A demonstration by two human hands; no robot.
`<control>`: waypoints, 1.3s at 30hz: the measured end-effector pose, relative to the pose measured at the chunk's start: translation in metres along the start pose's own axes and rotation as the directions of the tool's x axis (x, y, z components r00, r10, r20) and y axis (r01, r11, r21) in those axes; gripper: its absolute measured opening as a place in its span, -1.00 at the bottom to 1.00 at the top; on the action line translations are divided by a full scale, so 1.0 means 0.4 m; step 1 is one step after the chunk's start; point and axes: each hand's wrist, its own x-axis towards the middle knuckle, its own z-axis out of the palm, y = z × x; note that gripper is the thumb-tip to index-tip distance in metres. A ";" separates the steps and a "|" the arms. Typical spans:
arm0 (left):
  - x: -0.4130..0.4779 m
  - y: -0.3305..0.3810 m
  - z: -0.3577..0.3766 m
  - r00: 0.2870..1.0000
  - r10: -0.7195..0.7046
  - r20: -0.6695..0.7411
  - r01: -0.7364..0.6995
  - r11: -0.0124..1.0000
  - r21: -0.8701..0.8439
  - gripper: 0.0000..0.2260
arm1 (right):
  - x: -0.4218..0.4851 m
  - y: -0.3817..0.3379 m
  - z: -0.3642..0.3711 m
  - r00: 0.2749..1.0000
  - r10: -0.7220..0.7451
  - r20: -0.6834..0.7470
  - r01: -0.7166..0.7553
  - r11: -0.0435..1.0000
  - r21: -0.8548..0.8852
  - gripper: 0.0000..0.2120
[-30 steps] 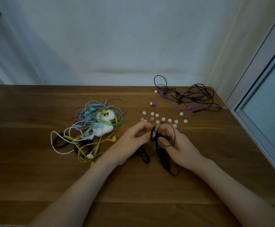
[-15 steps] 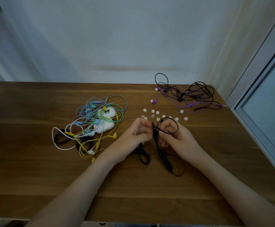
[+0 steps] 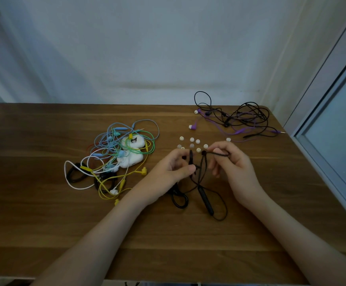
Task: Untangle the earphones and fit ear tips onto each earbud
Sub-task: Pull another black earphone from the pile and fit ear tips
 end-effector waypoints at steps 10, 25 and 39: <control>-0.003 -0.001 -0.031 0.929 0.040 -0.369 -0.217 0.865 -0.452 -0.86 | 0.000 0.008 -0.042 0.993 0.066 0.095 -0.070 0.997 0.041 -0.81; -0.004 -0.004 0.009 0.992 -0.002 0.129 0.010 0.998 -0.065 -0.81 | 0.001 0.000 -0.003 0.998 0.016 0.065 -0.037 0.938 0.343 -0.94; -0.002 -0.005 0.013 1.000 -0.005 0.022 0.007 0.998 -0.068 -0.84 | -0.010 -0.005 0.019 0.991 0.009 0.132 -0.006 1.000 -0.022 -0.84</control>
